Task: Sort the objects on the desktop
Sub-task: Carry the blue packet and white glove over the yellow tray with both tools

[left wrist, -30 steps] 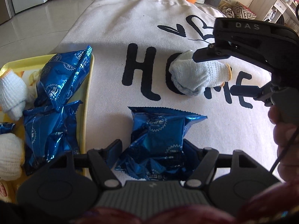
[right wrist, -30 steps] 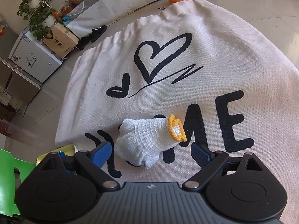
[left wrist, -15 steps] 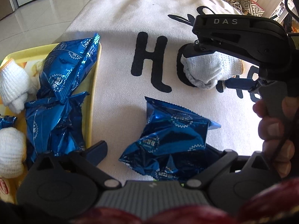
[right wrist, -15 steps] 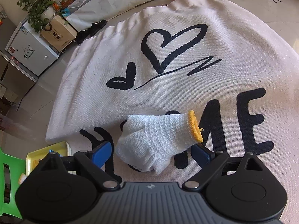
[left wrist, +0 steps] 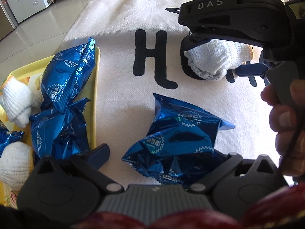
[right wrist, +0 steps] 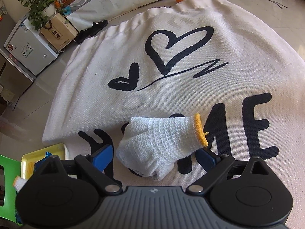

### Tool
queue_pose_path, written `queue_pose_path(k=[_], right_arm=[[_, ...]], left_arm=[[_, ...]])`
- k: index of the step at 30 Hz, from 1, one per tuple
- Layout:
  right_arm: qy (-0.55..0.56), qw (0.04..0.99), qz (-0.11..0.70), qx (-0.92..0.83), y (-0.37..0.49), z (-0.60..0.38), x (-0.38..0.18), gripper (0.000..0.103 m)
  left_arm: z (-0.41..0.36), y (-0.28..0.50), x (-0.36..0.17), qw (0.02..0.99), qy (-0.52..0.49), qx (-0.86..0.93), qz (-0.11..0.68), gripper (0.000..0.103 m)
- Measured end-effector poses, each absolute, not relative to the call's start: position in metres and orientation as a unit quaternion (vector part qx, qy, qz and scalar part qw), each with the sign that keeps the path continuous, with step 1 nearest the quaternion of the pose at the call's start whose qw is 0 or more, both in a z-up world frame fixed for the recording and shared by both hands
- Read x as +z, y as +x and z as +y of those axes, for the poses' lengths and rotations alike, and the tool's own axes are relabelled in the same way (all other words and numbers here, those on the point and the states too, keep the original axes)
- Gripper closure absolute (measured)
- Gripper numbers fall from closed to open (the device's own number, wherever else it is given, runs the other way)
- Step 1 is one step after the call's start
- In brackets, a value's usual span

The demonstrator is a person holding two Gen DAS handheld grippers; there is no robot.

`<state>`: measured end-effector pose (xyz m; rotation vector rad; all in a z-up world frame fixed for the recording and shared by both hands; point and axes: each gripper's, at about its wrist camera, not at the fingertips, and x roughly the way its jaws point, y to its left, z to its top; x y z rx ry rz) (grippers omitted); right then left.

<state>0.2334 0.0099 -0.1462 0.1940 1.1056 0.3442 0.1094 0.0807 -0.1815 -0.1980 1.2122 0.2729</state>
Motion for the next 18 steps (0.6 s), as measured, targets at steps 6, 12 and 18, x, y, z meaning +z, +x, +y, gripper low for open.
queue_pose_path(k=[6, 12, 18], right_arm=[[0.079, 0.837, 0.517, 0.160, 0.231, 0.013, -0.146, 0.008], [0.075, 0.843, 0.509, 0.157, 0.228, 0.010, -0.143, 0.020], [0.106, 0.839, 0.507, 0.166, 0.229, -0.005, -0.140, 0.041]], left_arm=[[0.079, 0.110, -0.182, 0.808, -0.090, 0.133, 0.567, 0.000], [0.080, 0.110, -0.181, 0.817, -0.094, 0.135, 0.553, 0.000], [0.078, 0.112, -0.176, 0.836, -0.091, 0.126, 0.527, 0.016]])
